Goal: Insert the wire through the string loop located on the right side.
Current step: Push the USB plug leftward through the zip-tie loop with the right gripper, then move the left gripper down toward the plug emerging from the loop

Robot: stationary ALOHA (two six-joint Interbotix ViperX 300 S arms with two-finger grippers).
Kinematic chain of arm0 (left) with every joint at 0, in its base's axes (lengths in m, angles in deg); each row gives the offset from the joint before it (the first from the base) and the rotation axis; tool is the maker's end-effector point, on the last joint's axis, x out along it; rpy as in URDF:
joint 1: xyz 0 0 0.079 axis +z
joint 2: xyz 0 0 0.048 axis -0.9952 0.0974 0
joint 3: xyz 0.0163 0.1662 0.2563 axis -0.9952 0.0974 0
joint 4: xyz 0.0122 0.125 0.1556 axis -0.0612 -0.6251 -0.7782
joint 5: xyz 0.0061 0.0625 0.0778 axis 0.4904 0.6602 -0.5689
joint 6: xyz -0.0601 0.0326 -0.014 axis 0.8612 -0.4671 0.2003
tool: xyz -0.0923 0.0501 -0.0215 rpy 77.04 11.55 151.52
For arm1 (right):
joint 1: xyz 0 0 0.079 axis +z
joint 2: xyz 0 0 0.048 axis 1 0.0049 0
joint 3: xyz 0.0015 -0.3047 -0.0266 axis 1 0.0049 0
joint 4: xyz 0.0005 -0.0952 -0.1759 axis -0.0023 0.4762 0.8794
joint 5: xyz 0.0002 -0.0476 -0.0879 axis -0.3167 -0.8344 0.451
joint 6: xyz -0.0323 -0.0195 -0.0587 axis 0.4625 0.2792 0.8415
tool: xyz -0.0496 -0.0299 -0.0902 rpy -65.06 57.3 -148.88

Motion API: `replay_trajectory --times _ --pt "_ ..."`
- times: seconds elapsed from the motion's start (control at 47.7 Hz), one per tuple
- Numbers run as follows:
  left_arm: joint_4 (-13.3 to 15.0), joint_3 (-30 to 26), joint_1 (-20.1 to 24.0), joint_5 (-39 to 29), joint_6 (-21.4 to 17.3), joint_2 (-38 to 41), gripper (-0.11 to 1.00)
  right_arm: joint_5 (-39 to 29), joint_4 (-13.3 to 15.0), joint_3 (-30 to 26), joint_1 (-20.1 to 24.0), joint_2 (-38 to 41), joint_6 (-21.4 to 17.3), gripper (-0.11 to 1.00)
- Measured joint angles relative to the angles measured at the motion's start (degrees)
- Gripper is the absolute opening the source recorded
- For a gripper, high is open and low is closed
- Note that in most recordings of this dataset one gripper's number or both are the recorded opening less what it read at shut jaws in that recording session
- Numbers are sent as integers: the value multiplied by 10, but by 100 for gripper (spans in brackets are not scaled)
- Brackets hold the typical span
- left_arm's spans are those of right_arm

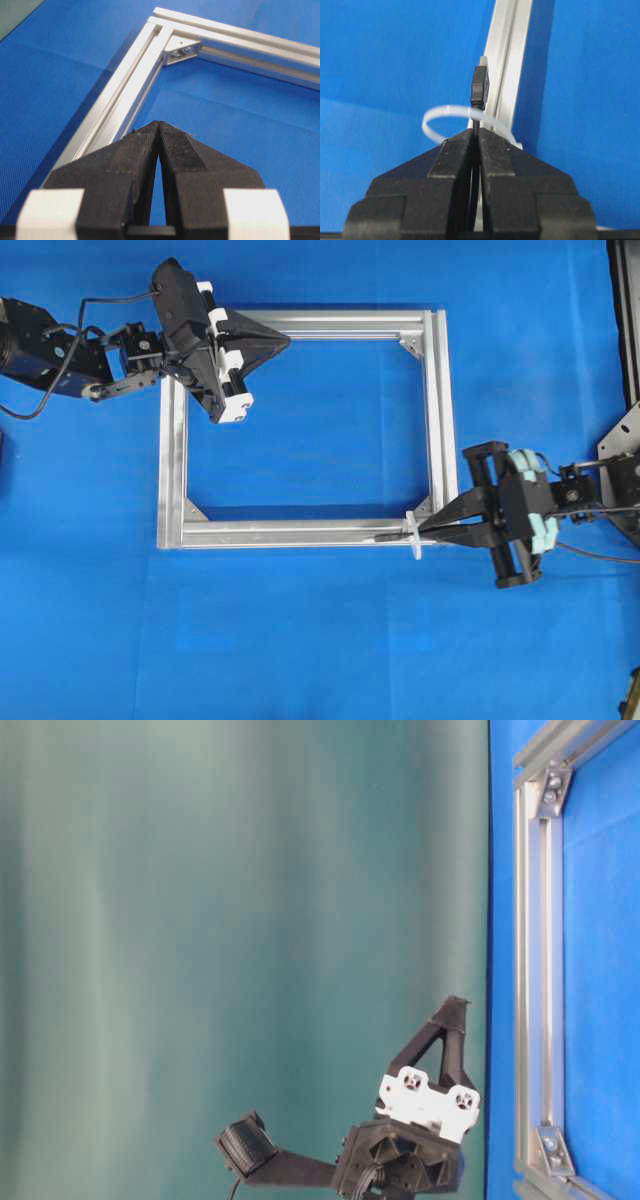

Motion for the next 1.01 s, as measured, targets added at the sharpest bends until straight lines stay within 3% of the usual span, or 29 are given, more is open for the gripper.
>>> replay_trajectory --times 0.461,1.006 --pt "0 2 -16 -1 5 0 0 0 0 -8 -1 8 0 -3" --pt "0 5 -162 0 39 0 0 1 -1 -8 -1 8 0 -3"
